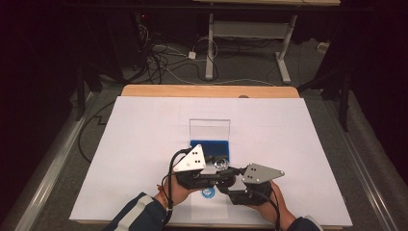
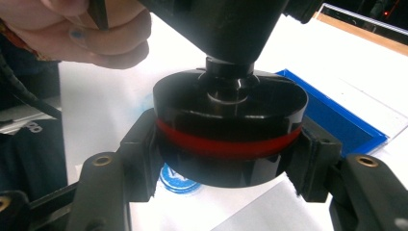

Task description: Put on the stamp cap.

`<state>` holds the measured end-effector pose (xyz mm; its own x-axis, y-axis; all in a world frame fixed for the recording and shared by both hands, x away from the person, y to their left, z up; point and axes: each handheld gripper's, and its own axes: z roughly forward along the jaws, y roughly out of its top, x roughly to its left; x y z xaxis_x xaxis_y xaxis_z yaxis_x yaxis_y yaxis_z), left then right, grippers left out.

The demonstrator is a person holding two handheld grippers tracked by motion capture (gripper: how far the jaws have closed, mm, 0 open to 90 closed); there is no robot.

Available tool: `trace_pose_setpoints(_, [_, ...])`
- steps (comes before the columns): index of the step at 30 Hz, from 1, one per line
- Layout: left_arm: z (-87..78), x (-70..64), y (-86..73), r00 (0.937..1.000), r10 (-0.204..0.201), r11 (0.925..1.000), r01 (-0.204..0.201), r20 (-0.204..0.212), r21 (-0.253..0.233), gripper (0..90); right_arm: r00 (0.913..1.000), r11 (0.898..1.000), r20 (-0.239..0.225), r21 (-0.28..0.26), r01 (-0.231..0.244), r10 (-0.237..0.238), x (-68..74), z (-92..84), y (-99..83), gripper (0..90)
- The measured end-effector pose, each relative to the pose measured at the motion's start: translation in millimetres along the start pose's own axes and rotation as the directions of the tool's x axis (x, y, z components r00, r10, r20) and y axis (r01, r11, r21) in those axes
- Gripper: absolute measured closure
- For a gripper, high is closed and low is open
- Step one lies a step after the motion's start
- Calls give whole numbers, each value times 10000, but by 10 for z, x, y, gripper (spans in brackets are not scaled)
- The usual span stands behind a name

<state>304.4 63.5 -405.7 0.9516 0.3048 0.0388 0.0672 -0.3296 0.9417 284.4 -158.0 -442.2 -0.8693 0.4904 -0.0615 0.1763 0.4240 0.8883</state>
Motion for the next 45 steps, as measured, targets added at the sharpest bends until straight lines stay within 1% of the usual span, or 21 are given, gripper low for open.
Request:
trace_pose_setpoints(4, [-13, 7, -13, 9999, -97, 9998, 98, 62, -189, 546, 9998, 9999, 200, -97, 64, -62, 21, -23, 13, 389])
trace_pose_setpoints(6, [-3, -3, -9, 10000, 9, 10000, -9, 59, -65, 546, 9998, 9999, 161, -72, 87, -85, 21, -26, 12, 389])
trace_pose_setpoints(7, [3, -12, -8, 10000, 72, 10000, -71, 54, -10, 546, 9995, 9997, 203, 86, 248, -250, 20, -25, 15, 389])
trace_pose_setpoints(8, [6, -16, -11, 10000, 43, 10000, -43, 74, -19, 546, 9995, 9996, 192, 163, 238, -241, 24, -25, 16, 390])
trace_pose_setpoints(13, [10, -24, -18, 9999, 115, 9999, -114, 61, -65, 547, 9981, 9983, 360, 314, 489, -500, 31, -40, 30, 390])
trace_pose_setpoints(14, [17, -40, -19, 9998, 217, 9998, -217, -12, -51, 547, 9988, 9988, 275, 305, 396, -404, 32, -35, 28, 390])
trace_pose_setpoints(16, [40, -95, -9, 9978, 622, 9980, -619, -231, 151, 547, 9993, 9986, 200, 441, 303, -313, 31, -17, 22, 390])
trace_pose_setpoints(18, [55, -127, -5, 9963, 800, 9966, -794, -311, 213, 546, 9999, 9987, 9, 483, 154, -154, 33, -3, 11, 390])
trace_pose_setpoints(22, [42, -124, -7, 9968, 716, 9974, -713, -351, 85, 547, 9999, 9990, 58, 432, 101, -104, 35, -14, 21, 390])
trace_pose_setpoints(24, [55, -147, -12, 9954, 859, 9963, -855, -423, 124, 547, 10000, 9989, -73, 473, -24, 28, 30, -14, 15, 390])
trace_pose_setpoints(28, [50, -139, -24, 9962, 783, 9969, -782, -382, 37, 548, 9998, 9987, -99, 494, -146, 152, 27, -14, 3, 390])
trace_pose_setpoints(29, [48, -143, -27, 9948, 908, 9959, -904, -462, 94, 547, 9994, 9984, -175, 485, -285, 294, 14, -13, 0, 391])
trace_pose_setpoints(31, [25, -121, -30, 9961, 741, 9972, -743, -486, -22, 547, 9990, 9982, -63, 416, -435, 438, -22, -29, -9, 391])
trace_pose_setpoints(32, [25, -103, -30, 9971, 664, 9978, -665, -370, 0, 547, 9992, 9987, -12, 340, -391, 391, -23, -38, -8, 391])
trace_pose_setpoints(33, [24, -93, -32, 9974, 652, 9979, -653, -310, -23, 547, 9999, 9991, 112, 413, -37, 32, 0, -42, 14, 390])
trace_pose_setpoints(35, [50, -104, -36, 9967, 732, 9971, -724, -350, 224, 547, 9998, 9985, 21, 509, -180, 179, 3, -23, 15, 390])
trace_pose_setpoints(36, [63, -101, -41, 9972, 704, 9971, -696, -264, 317, 547, 10000, 9978, 67, 661, 20, -24, 3, -14, 9, 389])
trace_pose_setpoints(37, [71, -96, -54, 9979, 601, 9979, -596, -231, 246, 547, 9998, 9972, 80, 728, 154, -160, 14, -6, 5, 389])
trace_pose_setpoints(38, [73, -85, -59, 9983, 547, 9982, -541, -203, 259, 546, 10000, 9973, -6, 726, 85, -85, 8, -1, -3, 389])
trace_pose_setpoints(42, [59, -27, -91, 9999, 119, 9998, -119, 12, 174, 547, 9992, 9959, 217, 846, 316, -336, 8, -16, 8, 389])
trace_pose_setpoints(45, [71, -42, -82, 9998, 221, 9995, -221, -14, 226, 546, 9995, 9958, 132, 878, 274, -287, 3, -6, -5, 389])
